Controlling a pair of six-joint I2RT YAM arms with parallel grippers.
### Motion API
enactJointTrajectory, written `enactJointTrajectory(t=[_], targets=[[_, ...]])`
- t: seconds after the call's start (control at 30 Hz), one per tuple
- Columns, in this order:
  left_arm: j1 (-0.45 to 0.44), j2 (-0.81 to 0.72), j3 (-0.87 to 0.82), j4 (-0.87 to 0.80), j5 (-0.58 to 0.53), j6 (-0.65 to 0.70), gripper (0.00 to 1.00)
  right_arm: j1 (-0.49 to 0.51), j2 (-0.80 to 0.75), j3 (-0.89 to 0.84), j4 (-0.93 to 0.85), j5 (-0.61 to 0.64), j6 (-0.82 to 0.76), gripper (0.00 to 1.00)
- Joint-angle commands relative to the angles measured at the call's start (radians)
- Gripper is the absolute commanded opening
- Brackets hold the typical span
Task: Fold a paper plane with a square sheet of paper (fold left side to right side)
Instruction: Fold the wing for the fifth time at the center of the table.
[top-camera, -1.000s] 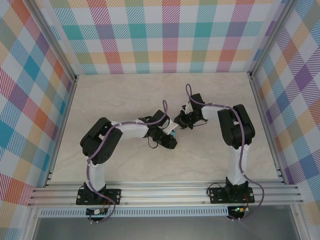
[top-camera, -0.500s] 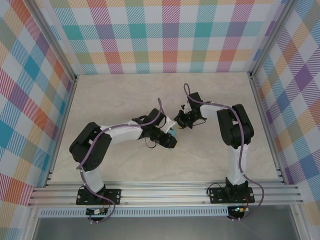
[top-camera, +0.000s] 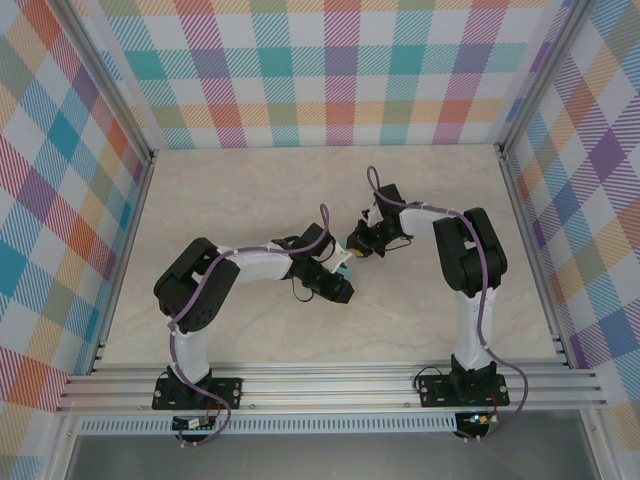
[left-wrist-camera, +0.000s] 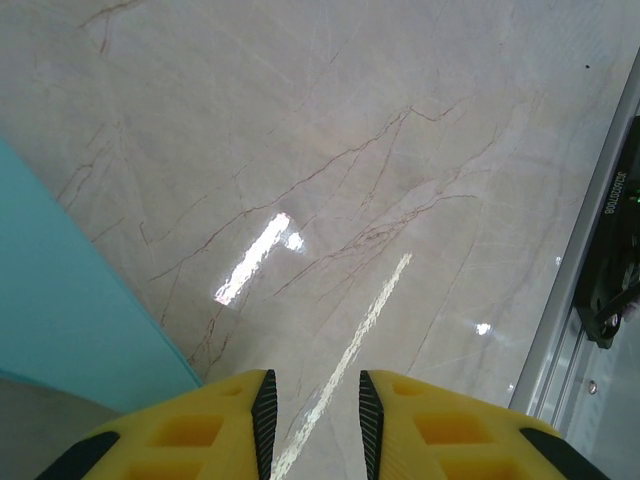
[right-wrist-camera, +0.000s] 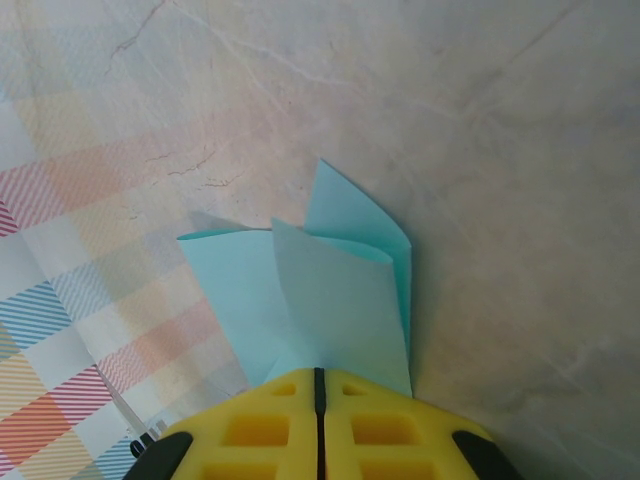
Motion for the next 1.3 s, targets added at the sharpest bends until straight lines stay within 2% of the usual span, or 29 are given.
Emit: enactJointTrajectory(t=[0.0,0.6,0.77,1.0,1.27], targets=[[0.0,0.016,0.004,0.004,0.008,-0.001,0.29,0.014,0.052,-0.005,-0.062,0.058,-0.023,0.05],[-0.042,0.031,-0.044,0.001,0.022,-0.006,0.29,0.014,0.059,-0.001,-0.069,0.065,-0.024,0.06],[-0.053,-0.022,-0.071,0.032,0.046,-0.03,0.29,0.014,0.059,-0.003,-0.068,0.066,-0.023,0.06],[-0.011,-0.121,-0.026,0.041,0.056,-0.057,0.29,0.014,0.058,-0.002,-0.069,0.067,-0.023,0.06],[0.03,-0.037,0.041,0.031,0.031,-0.034,0.29,0.014,0.057,-0.003,-0.071,0.069,-0.028,0.06]])
